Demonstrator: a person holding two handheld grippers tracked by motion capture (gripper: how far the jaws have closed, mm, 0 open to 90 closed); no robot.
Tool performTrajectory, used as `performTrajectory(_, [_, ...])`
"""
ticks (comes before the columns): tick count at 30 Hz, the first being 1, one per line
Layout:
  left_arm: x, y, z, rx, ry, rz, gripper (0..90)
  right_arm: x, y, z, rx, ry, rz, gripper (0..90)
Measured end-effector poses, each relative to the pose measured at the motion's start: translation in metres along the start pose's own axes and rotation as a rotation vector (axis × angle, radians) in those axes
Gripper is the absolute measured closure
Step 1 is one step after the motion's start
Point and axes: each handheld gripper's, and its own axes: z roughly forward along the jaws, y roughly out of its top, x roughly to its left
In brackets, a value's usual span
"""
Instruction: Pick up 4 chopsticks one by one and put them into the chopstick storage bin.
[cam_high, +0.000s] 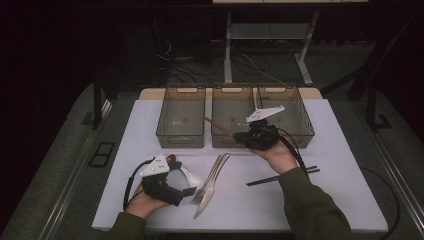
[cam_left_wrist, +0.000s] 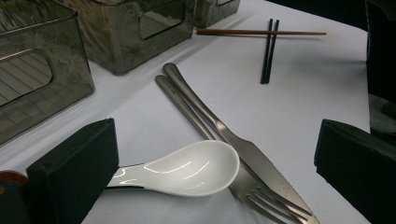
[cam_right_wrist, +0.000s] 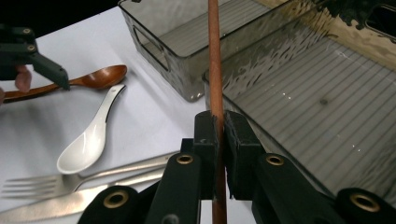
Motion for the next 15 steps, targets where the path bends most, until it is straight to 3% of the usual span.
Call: performTrajectory(15, [-0.001, 0.000, 0.001, 0.006, 0.002, 0.004, 0.0, -0.002, 0.033, 0.034, 0.021, -0.020, 0.028, 83.6])
